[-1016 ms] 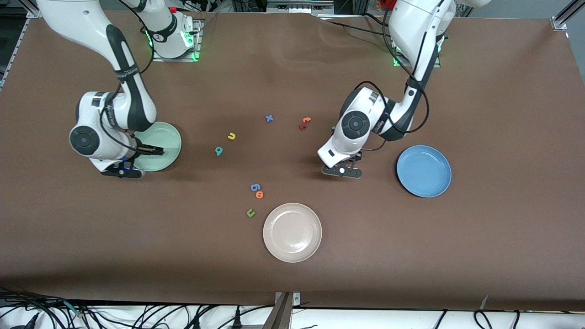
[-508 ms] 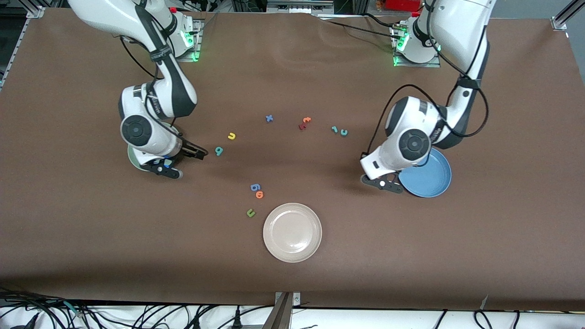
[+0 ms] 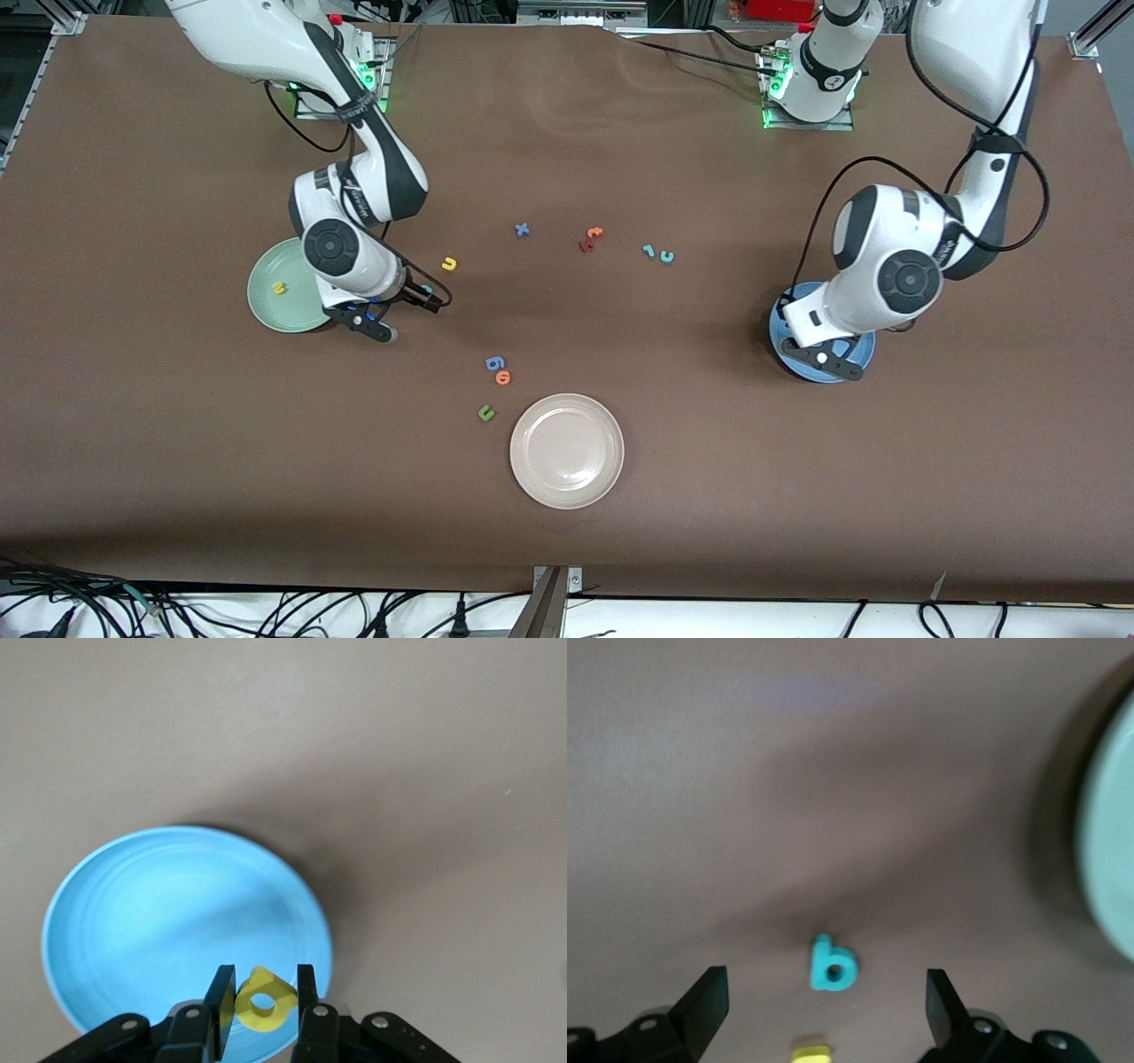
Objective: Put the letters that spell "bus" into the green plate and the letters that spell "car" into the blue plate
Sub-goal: 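Release the yellow letter on the blue plate while the right gripper grasps blue b, then place the blue b on the green plate while the left gripper reaches teal letters, then grasp the yellow u with the right gripper while the left gripper lowers to teal c, then place the yellow u on the green plate while the left gripper grasps teal c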
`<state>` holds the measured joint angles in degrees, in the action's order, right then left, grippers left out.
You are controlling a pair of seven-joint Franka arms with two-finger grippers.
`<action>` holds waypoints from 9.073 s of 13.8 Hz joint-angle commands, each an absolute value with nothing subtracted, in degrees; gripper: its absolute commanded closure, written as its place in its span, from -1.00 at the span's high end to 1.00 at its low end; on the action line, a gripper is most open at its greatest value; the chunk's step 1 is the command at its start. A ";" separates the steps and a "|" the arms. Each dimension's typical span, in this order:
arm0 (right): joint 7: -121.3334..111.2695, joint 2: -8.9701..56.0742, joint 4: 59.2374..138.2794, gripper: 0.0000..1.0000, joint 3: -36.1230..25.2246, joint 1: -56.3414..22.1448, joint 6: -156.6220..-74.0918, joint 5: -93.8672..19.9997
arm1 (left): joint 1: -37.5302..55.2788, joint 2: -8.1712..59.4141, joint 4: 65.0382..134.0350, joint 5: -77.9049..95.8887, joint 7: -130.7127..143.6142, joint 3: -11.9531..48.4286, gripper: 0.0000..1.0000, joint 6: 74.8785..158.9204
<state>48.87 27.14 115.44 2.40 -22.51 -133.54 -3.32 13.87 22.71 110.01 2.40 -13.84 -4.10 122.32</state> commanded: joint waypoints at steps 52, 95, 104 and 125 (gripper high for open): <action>9.93 22.76 124.80 0.20 -17.67 -18.81 -126.04 -3.87 | 14.24 20.65 136.49 -1.41 34.28 22.68 0.35 152.31; 49.66 24.08 130.43 -0.08 11.69 -20.57 -148.97 -3.78 | 15.82 25.93 131.57 -10.72 40.08 21.27 -0.25 152.49; 49.57 23.56 130.26 -0.81 11.60 -20.57 -148.19 -3.78 | 15.73 25.93 131.48 -11.16 40.08 21.27 -0.39 152.31; 12.75 21.09 122.52 -0.77 -12.04 -18.90 -125.07 -3.78 | 15.82 26.89 129.11 -13.10 41.48 20.65 -0.24 151.26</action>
